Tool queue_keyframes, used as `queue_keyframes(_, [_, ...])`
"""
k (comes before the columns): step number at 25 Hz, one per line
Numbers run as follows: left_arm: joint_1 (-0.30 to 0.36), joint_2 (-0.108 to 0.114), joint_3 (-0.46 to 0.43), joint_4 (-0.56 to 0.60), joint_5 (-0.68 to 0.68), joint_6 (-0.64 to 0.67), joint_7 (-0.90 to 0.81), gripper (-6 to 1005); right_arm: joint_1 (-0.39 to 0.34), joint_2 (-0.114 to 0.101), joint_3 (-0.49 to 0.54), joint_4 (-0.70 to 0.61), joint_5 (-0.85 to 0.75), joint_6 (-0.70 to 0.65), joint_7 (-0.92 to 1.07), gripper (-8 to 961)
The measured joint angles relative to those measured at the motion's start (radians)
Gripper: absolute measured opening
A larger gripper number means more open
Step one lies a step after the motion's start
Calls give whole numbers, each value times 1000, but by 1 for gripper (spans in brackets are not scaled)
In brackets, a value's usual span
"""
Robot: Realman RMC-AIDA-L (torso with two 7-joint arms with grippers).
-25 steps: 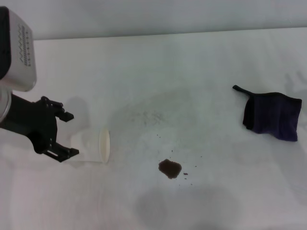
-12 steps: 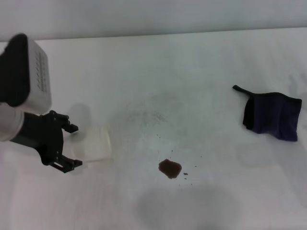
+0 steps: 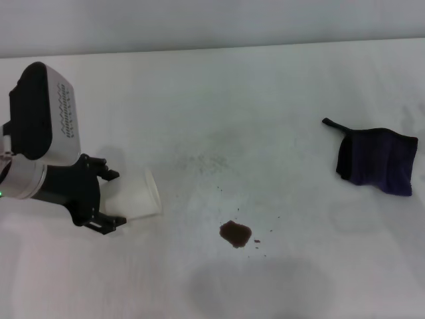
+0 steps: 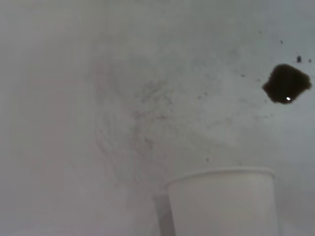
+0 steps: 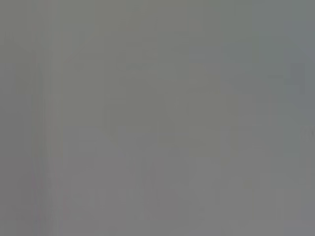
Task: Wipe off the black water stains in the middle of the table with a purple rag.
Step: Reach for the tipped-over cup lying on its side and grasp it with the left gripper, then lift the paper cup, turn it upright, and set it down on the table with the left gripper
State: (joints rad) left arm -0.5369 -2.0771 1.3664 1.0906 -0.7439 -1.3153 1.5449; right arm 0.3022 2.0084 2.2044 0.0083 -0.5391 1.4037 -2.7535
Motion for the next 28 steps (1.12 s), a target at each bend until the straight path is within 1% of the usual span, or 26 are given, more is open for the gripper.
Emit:
queue_keyframes(7, [-8,3,-4,-38,-45,18,13,871,4,0,-1,1,0,-6,-5,357])
queue_keyframes(11, [0,2,-5,-45,-58,33,16,871,4,0,-2,2,0,-7,-5,358])
queue_keyframes(13, [13,1,-4,-44,-87,46,27,779,5,0,-5,3,-1,-7,-6,358])
queue_keyframes(14, [21,1,-4,-39,-117,56,37,733,6,0,-7,2,-2,-6,-8,358])
queue_keyframes(16, [34,2,-11,-32,-167,68,57,719,6,-1,-17,3,-3,-2,-12,359])
queue_keyframes(19, [53,2,-51,-32,-260,93,111,697,3,-2,-28,10,-4,1,-12,359])
queue_keyframes(22, [73,1,-84,-67,-383,123,180,671,1,-2,-31,13,-4,2,-12,360])
queue_keyframes(23, [80,1,-96,-90,-445,141,221,661,0,-2,-31,13,-4,2,-12,360])
queue_keyframes(28, [113,0,-121,-196,-669,197,370,618,-2,-3,-30,13,-4,3,-12,361])
